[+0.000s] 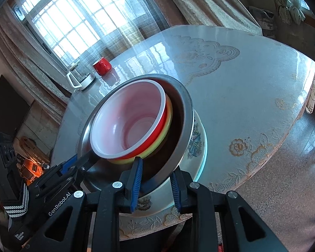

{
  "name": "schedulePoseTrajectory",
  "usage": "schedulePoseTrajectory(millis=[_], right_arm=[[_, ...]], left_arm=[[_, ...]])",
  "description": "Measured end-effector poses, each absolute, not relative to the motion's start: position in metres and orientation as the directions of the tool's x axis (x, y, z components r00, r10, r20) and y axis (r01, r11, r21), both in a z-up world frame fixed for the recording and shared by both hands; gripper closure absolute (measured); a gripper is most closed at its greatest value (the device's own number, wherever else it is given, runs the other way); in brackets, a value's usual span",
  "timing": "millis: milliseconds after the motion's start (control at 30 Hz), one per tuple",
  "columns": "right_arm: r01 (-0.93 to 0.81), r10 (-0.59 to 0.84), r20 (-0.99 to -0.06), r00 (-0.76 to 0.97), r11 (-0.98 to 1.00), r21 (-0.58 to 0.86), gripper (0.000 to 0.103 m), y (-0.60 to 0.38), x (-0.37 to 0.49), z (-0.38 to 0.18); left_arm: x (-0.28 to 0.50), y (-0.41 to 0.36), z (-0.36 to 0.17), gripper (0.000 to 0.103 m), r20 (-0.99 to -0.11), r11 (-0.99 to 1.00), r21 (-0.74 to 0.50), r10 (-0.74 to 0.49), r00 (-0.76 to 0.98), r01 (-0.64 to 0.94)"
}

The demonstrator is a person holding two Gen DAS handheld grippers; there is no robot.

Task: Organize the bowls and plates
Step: 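Lower the nested bowls onto the rose-pattern plate and open both grippers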

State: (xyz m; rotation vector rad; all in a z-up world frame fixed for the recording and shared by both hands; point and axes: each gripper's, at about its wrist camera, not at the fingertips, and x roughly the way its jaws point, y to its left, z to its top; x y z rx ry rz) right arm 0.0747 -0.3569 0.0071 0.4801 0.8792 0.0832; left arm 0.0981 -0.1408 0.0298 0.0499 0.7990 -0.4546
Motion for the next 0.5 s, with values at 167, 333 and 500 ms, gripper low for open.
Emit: schedulePoseTrajectory(millis=[167,333,500], right_arm=[[0.127,0.305,-0.722,0.621,0.870,0.477,0.072,-0.3563,0.0768,0.0004],[0.123,0.331,-0.702,0.630,0.850,0.511,0.070,-0.3603,0.0721,0.0030],[0.105,0.310,-0.702,0.641,0.871,0.480,0.074,-0.3561,0.0688,0.0024]], left_arm=[[0.0980,-0.1357,0.0267,0.071,-0.710,0.904,-0.142,-0.376,0.595,0.402],[0.0946,-0.1310,0.0265,0.070,-0.711,0.901,-0.165,-0.391,0.584,0.402],[0.0900,-0.1301,0.0281,0.070,-0.708,0.906,-0.144,-0.376,0.597,0.399]])
